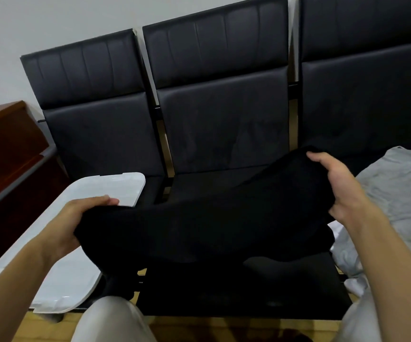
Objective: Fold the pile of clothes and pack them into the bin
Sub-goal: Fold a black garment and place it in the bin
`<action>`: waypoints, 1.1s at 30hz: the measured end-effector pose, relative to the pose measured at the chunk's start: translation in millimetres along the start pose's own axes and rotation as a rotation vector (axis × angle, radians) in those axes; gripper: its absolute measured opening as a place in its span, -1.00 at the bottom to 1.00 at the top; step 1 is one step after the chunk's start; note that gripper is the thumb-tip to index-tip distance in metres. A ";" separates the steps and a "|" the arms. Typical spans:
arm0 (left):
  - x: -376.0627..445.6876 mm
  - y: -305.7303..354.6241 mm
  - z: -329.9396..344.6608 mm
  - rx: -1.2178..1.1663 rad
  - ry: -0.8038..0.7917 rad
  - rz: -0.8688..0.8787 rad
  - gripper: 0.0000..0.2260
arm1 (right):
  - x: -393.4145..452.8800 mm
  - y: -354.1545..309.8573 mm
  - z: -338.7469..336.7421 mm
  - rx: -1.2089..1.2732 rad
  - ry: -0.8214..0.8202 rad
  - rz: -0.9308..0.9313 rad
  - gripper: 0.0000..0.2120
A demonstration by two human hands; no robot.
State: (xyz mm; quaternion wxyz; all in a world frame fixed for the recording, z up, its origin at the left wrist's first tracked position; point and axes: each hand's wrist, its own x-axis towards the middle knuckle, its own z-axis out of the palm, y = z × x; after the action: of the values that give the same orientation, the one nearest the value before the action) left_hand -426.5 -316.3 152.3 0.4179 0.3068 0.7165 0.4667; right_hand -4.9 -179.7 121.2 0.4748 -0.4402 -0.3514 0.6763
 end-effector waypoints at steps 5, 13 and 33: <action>20.6 -28.9 1.7 0.682 0.193 0.209 -0.72 | 5.1 5.3 -3.6 -0.193 -0.038 -0.023 -0.62; 6.3 -34.9 6.4 0.548 -0.230 0.017 -0.63 | 13.6 1.7 -19.6 -0.193 0.160 -0.247 -0.68; -30.5 2.9 98.5 0.541 -0.434 0.488 -0.65 | 9.6 72.1 60.6 -1.185 -0.724 -0.316 -0.86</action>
State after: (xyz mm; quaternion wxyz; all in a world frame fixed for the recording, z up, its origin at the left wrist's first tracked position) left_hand -325.1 -299.9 143.3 0.3408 0.6572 0.6149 0.2718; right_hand -86.8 -195.9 76.4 0.1014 -0.3158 -0.8551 0.3985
